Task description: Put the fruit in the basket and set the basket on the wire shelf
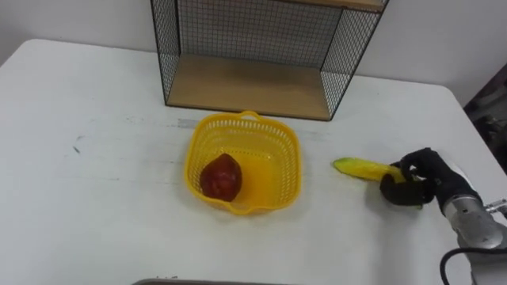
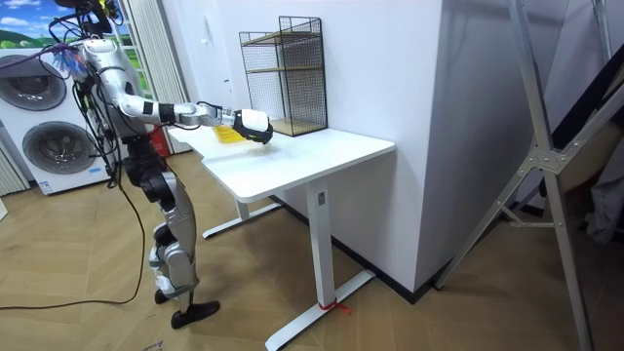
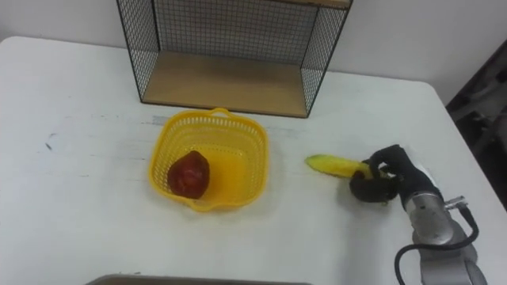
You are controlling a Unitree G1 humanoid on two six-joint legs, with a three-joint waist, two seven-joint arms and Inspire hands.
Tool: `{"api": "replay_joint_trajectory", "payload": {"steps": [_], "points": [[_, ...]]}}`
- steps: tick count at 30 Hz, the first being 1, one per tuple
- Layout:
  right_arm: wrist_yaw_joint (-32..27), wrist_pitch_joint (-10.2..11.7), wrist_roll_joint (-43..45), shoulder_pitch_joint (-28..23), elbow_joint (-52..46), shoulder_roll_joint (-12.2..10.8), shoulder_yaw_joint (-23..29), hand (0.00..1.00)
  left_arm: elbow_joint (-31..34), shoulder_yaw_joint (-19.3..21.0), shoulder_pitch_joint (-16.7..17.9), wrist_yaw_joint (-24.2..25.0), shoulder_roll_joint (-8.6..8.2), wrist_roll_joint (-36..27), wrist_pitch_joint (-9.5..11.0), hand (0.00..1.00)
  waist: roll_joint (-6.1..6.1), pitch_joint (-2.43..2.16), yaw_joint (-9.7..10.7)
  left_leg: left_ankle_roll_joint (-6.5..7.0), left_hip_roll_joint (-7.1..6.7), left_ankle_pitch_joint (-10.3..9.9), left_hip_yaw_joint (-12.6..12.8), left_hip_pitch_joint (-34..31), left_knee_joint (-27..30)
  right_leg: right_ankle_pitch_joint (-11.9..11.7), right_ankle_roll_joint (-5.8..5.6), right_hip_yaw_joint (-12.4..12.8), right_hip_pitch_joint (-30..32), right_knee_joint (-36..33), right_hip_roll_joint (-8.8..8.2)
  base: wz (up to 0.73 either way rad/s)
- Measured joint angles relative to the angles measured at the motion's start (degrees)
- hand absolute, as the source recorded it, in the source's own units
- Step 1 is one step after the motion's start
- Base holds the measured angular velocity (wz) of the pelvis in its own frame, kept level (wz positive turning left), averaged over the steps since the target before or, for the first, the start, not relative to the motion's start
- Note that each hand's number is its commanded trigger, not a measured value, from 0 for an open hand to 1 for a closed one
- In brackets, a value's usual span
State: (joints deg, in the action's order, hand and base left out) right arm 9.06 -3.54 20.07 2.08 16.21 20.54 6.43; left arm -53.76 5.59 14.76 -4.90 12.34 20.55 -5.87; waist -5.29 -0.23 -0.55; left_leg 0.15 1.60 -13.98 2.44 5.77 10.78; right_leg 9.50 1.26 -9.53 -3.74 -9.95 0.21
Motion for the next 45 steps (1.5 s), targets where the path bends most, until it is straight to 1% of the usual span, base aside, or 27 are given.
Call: {"api": "replay_joint_trajectory", "payload": {"steps": [3, 6, 9, 13, 14, 17, 22, 25, 28, 29, 30, 32, 33, 34, 35, 37, 42, 45], "points": [[0.49, -0.31, 0.03, -0.21, -5.77, -0.1, -0.14, 1.0, -0.16, 0.06, 0.29, 0.0, -0.01, 0.03, 0.02, 0.0, 0.05, 0.15, -0.04, 0.0, -0.02, 0.0, 0.04, -0.18, -0.01, 0.0, -0.01, -0.03, 0.22, -0.01, -0.04, 0.0], [0.38, -0.05, -0.09, -0.21, -10.89, -0.09, -0.12, 1.0, -0.41, 0.01, 1.31, 0.0, -0.22, 0.08, 0.01, 0.0, 0.06, 0.18, -0.02, 0.0, 0.01, 0.0, 0.08, -0.11, -0.01, 0.0, -0.01, -0.04, 0.13, 0.01, 0.02, 0.0], [0.33, -0.01, -0.53, -0.22, -14.17, -0.38, -0.13, 1.0, -1.22, -0.16, 1.56, 0.0, -0.63, 0.09, 0.02, 0.0, 0.16, 0.25, -0.03, 0.0, 0.0, 0.0, -0.03, -0.09, 0.04, 0.0, -0.01, -0.19, 0.02, 0.02, -0.03, 0.02], [0.33, -0.01, -2.15, -0.22, -19.28, -0.49, -0.18, 1.0, -1.42, -0.18, 1.69, 0.0, -0.99, -0.16, 0.02, 0.0, 0.7, 0.57, 0.0, 0.0, -0.01, 0.0, -0.12, -0.07, 0.1, -0.02, -0.04, -0.21, -0.08, 0.02, -0.09, 0.0], [0.31, -0.01, -2.35, -0.22, -20.77, -0.49, -0.2, 1.0, -1.42, -0.19, 1.4, 0.0, -1.0, -0.24, 0.02, 0.0, 0.88, 0.56, -0.05, 0.0, 0.01, 0.0, -0.13, -0.09, 0.12, -0.02, -0.03, -0.24, -0.08, 0.0, -0.11, 0.0], [0.14, -0.01, -2.07, -0.22, -23.0, -0.53, -0.78, 1.0, -1.4, -0.3, 1.65, 0.0, -1.29, -0.22, 0.02, 0.0, 1.36, 0.26, -0.14, 0.0, 0.03, 0.0, -0.12, -0.05, 0.24, -0.02, -0.03, -0.24, -0.14, -0.09, -0.13, 0.0], [-0.22, -0.02, -1.76, -0.24, -24.03, -1.21, -0.97, 1.0, -1.3, -1.51, 1.42, 0.0, -1.81, -0.23, 0.0, 0.0, 1.36, 0.19, -0.07, 0.0, -0.01, 0.0, -0.12, -0.07, 0.56, -0.02, -0.03, -0.24, -0.12, -0.48, -0.1, 0.0], [-0.27, -0.03, -1.42, -0.25, -24.03, -2.43, -1.08, 1.0, -1.3, -1.55, 1.01, 0.0, -2.18, -0.23, 0.0, 0.0, 1.05, 0.01, -0.27, 0.0, -0.03, 0.0, -0.11, -0.05, 0.6, -0.02, -0.03, -0.2, -0.07, -0.6, -0.09, 0.0], [-0.28, -0.03, 0.24, -0.25, -24.06, -2.49, -2.18, 1.0, -1.32, -1.97, 0.38, 0.0, -2.16, -0.76, 0.06, 0.0, 0.73, -0.06, -0.72, 0.05, -0.03, 0.03, 0.08, -0.31, 0.6, -0.02, -0.02, 0.02, 0.42, -0.71, -0.06, -0.04], [-0.29, -0.03, 0.51, -0.25, -24.13, -2.49, -2.88, 1.0, -1.32, -2.02, 0.18, -0.01, -2.14, -0.86, 0.26, 0.0, 0.43, -0.24, -0.86, 0.07, -0.03, 0.04, 0.16, -0.64, 0.57, -0.03, -0.01, 0.07, 0.79, -0.72, -0.06, 0.0], [-0.26, -0.01, 0.53, -0.25, -24.13, -2.49, -3.4, 1.0, -1.36, -2.09, -0.04, -0.01, -2.13, -0.85, 0.65, 0.0, 0.27, -0.19, -1.02, 0.09, -0.03, 0.05, 0.17, -0.83, 0.57, -0.07, 0.0, 0.06, 0.89, -0.68, -0.06, 0.0], [-0.26, -0.01, 0.49, -0.24, -24.3, -2.49, -3.98, 1.0, -1.64, -2.66, -0.21, -0.01, -2.1, -0.85, 1.42, 0.0, 0.16, -0.25, -1.31, 0.09, -0.04, 0.06, 0.19, -0.84, 0.57, -0.08, -0.01, -0.03, 0.89, -0.71, -0.09, 0.0], [-0.26, -0.01, 0.49, -0.24, -24.92, -2.47, -4.72, 1.0, -1.9, -2.74, -0.22, -0.01, -2.07, -0.85, 1.75, 0.0, 0.15, -0.22, -1.41, 0.1, -0.03, 0.06, 0.21, -0.85, 0.56, -0.09, -0.02, -0.08, 0.89, -0.7, -0.08, 0.0], [-0.25, -0.01, 0.48, -0.24, -25.36, -2.48, -5.26, 1.0, -1.97, -2.76, -0.2, -0.01, -2.04, -0.85, 1.77, 0.0, 0.14, -0.2, -1.42, 0.09, -0.01, 0.06, 0.23, -0.85, 0.56, -0.09, -0.03, -0.09, 0.9, -0.7, -0.08, 0.0], [-0.18, 0.07, 0.45, -0.24, -26.07, -2.48, -6.27, 1.0, -1.98, -3.08, -0.33, 0.0, -1.94, -0.85, 1.77, 0.0, 0.34, -0.06, -1.41, 0.09, 0.02, 0.06, 0.29, -0.84, 0.57, -0.1, -0.03, -0.08, 0.91, -0.7, -0.08, 0.0], [-0.14, 0.51, 0.43, -0.24, -26.32, -2.48, -7.49, 1.0, -1.98, -3.82, -0.47, 0.0, -1.82, -0.84, 1.81, 0.0, 0.39, -0.02, -1.43, 0.09, 0.03, 0.06, 0.36, -0.81, 0.54, -0.1, -0.03, -0.09, 0.9, -0.67, -0.09, 0.0], [0.28, 0.52, 0.92, -0.24, -28.21, -2.77, -9.88, 1.0, -2.01, -4.3, -0.92, 0.0, -1.49, -0.86, 2.29, 0.0, 0.73, 0.55, -1.65, 0.1, 0.0, 0.05, 0.32, -1.21, 0.49, -0.1, -0.05, -0.33, 1.15, -0.69, -0.14, 0.01], [1.56, 0.53, 0.92, -0.24, -30.54, -3.19, -10.13, 1.0, -2.55, -4.4, -1.6, 0.0, -1.41, -0.83, 2.29, 0.0, 0.98, 0.68, -1.72, 0.1, 0.01, 0.06, 0.32, -1.83, 0.56, -0.11, -0.03, -0.21, 1.88, -0.87, -0.1, 0.0]]}}
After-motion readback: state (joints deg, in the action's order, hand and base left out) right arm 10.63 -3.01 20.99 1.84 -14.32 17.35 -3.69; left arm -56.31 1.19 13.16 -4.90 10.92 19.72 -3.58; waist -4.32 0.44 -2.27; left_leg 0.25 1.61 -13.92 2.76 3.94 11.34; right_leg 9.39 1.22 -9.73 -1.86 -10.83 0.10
